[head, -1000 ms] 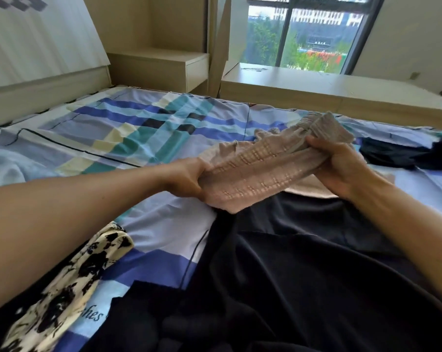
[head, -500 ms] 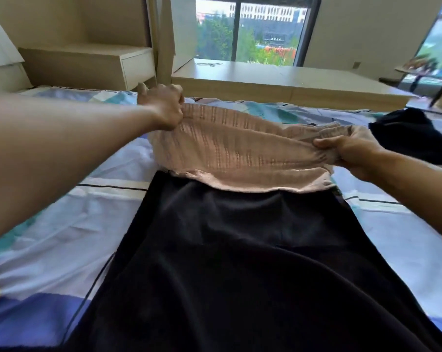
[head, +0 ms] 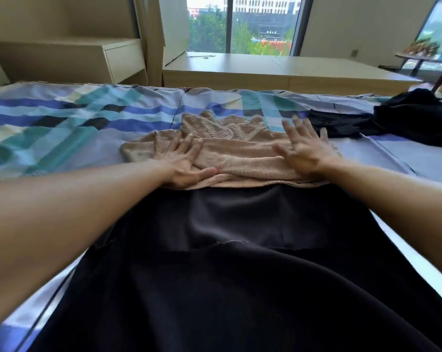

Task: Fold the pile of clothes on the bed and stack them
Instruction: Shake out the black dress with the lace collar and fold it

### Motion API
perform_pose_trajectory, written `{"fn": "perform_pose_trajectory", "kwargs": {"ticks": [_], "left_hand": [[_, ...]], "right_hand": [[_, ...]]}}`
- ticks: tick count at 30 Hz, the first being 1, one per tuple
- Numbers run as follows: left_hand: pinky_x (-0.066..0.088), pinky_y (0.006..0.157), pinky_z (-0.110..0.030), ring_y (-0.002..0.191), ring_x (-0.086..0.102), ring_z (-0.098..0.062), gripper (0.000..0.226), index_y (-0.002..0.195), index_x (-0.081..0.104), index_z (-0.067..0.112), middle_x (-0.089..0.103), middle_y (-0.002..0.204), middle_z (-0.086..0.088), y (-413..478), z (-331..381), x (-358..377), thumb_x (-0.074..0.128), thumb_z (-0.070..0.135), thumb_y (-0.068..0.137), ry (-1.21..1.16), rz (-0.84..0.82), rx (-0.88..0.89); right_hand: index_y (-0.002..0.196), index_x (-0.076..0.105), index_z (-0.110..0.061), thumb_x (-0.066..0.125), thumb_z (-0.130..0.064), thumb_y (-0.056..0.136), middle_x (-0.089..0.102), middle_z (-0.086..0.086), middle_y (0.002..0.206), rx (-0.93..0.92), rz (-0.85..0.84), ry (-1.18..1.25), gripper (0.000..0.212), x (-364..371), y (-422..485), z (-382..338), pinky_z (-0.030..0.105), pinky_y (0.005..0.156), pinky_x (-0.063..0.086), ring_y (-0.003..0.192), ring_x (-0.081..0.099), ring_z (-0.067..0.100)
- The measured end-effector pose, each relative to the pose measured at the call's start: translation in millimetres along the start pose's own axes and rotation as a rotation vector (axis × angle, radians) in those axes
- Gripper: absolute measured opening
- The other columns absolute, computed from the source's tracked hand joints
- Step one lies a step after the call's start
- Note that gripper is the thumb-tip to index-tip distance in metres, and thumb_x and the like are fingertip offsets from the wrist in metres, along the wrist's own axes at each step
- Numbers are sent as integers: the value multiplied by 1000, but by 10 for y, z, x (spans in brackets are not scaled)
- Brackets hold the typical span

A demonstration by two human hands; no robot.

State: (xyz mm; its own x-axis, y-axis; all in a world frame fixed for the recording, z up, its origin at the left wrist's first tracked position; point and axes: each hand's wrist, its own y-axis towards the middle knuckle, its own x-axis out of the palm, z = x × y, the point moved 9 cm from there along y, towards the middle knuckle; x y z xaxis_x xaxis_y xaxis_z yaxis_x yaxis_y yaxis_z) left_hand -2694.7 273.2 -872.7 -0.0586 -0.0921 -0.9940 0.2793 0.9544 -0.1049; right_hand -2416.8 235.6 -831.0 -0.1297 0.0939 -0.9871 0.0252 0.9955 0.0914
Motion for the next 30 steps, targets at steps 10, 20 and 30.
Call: {"fn": "perform_pose_trajectory", "kwargs": {"ticks": [10, 20, 30], "left_hand": [[-8, 122, -52, 154, -7, -16, 66, 159, 8, 34, 2, 167, 10, 56, -143, 97, 9, 63, 99, -188, 165, 8], [-6, 120, -62, 151, -19, -35, 102, 158, -12, 25, -17, 166, -6, 512, -316, -120, 41, 77, 87, -49, 69, -164], [52, 90, -38, 112, 61, -32, 56, 115, 56, 27, 62, 124, -8, 439, -24, -426, 73, 62, 75, 27, 60, -60]], "right_hand": [[160, -6, -28, 41, -85, 81, -16, 3, 167, 116, -130, -132, 108, 227, 93, 188, 52, 121, -12, 154, -16, 22], [159, -10, -24, 84, -67, 60, 6, 5, 168, 98, -309, -72, 143, 230, 673, 135, 45, 125, 9, 154, 11, 24], [100, 64, -18, 77, -32, 82, 69, 9, 106, -30, -159, 74, 26, 194, 389, -144, 26, 75, 44, 96, 64, 27]]}}
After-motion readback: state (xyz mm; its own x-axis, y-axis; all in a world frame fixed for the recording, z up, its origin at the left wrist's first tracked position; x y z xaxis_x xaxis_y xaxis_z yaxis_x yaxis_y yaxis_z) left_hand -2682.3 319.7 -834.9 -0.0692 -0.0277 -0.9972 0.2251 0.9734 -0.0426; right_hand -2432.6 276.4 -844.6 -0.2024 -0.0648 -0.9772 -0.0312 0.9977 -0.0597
